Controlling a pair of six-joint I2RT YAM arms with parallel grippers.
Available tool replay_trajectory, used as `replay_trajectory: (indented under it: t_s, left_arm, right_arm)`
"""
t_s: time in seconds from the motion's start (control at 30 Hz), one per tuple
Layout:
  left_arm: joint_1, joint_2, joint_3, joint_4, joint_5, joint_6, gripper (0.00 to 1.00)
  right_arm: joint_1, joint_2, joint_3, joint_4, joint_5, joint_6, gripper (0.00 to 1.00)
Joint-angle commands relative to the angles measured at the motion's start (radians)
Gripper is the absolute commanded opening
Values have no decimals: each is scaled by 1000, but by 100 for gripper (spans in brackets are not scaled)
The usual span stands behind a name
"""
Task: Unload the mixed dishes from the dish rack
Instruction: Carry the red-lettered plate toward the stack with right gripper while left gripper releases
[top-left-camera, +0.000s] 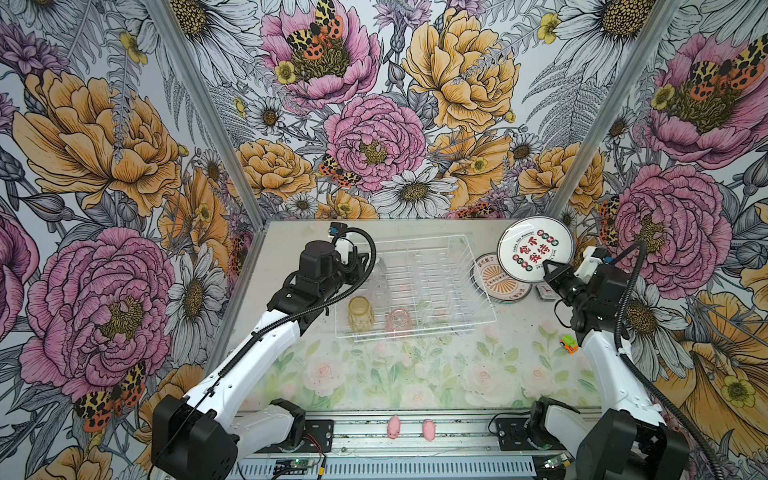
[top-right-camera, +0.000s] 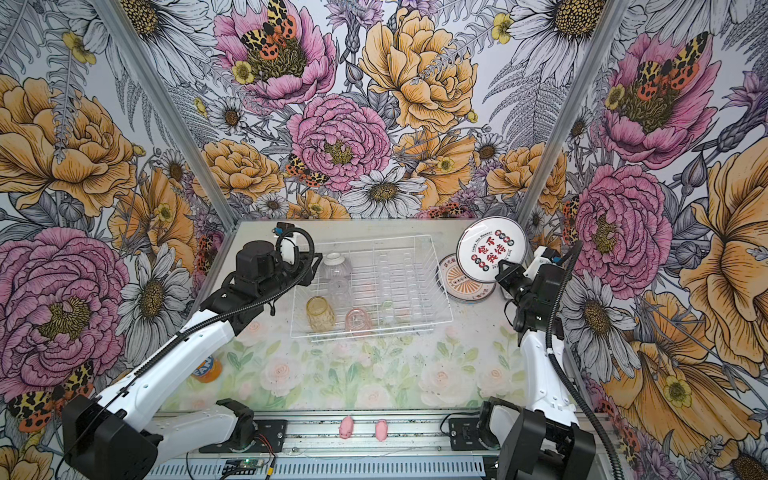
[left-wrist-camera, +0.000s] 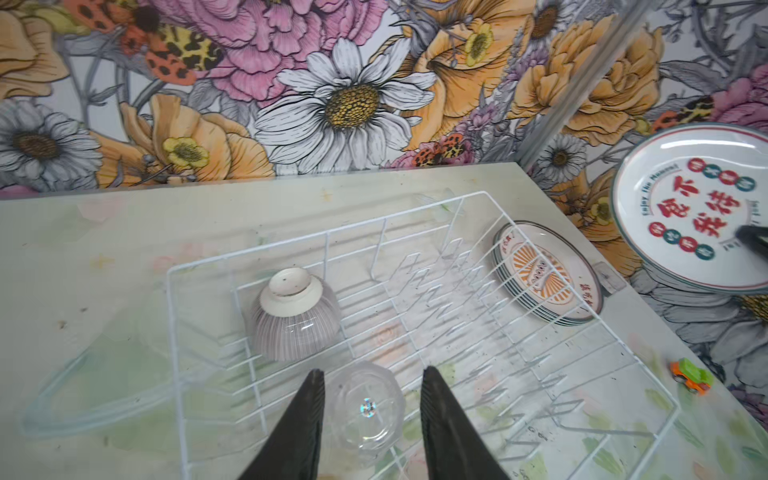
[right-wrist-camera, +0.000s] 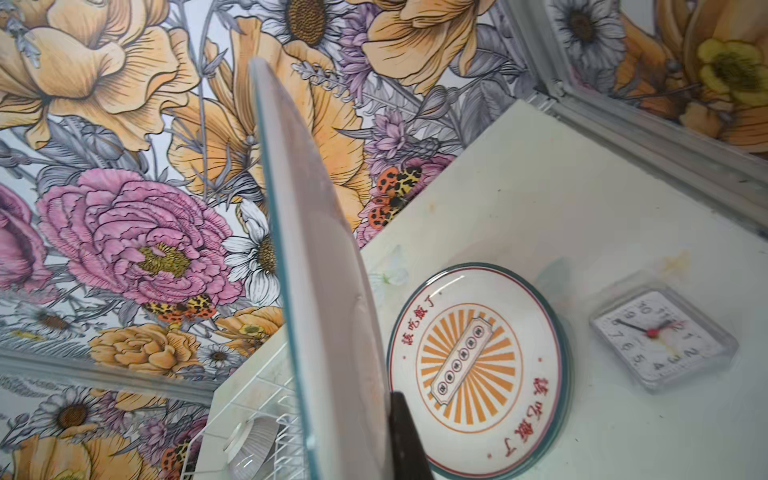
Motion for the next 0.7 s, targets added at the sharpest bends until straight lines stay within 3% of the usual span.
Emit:
replay_trajectory:
  t_s: [0.0,0.27,0.67]
  left_arm:
    - [76,-9,-52,-67,-24,-24,39]
    - [112,-17,-81,-43,18,-37,39]
    - [107,30,-68,-5,70,-55,38]
  right_arm:
    - [-10,48,-3,28,28,-16,0]
    - [-9,206,-35,156,-83,67,0]
    - [-1,355,-45,225,-121,106,0]
